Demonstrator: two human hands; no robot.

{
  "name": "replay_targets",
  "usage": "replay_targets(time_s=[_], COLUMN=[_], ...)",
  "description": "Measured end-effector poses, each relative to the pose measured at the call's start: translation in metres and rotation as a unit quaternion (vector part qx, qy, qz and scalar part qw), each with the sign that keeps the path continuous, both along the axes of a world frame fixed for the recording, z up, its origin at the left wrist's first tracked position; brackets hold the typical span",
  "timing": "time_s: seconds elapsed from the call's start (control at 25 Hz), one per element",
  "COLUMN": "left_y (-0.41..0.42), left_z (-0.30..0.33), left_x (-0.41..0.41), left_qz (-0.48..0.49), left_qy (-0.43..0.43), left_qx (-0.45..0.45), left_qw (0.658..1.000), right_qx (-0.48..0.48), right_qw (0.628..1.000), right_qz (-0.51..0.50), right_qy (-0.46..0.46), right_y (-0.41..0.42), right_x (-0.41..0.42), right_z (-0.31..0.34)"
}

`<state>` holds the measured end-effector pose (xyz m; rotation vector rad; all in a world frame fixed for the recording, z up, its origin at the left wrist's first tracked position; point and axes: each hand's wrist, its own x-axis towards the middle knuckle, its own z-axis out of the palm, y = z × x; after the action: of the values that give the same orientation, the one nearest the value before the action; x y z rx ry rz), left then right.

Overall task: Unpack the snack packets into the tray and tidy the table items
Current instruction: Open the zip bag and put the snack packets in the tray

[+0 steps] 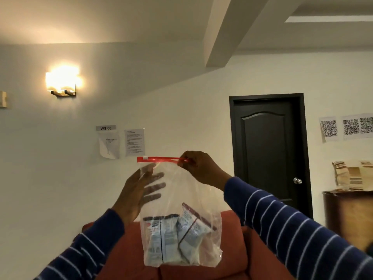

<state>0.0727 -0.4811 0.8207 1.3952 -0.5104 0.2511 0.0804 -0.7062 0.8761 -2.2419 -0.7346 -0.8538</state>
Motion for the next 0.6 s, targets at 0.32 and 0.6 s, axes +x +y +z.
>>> replay_targets(time_s=[0.32, 0.6], left_y=[-0.018, -0.043], left_z=[-0.004, -0.009], left_x=[0.007, -0.005], left_qz=[0.044, 0.028], left_qy=[0.039, 0.037], left_qx=[-0.046, -0.055], left_qw=[0.997, 0.997], right_qx=[-0.067, -0.075], right_qw=[0.996, 0.996], right_qz=[-0.053, 0.028], right_qy=[0.037, 0.042], right_y=[-0.003, 0.028], right_x=[0.008, 0.002], right_z=[-0.014, -0.012])
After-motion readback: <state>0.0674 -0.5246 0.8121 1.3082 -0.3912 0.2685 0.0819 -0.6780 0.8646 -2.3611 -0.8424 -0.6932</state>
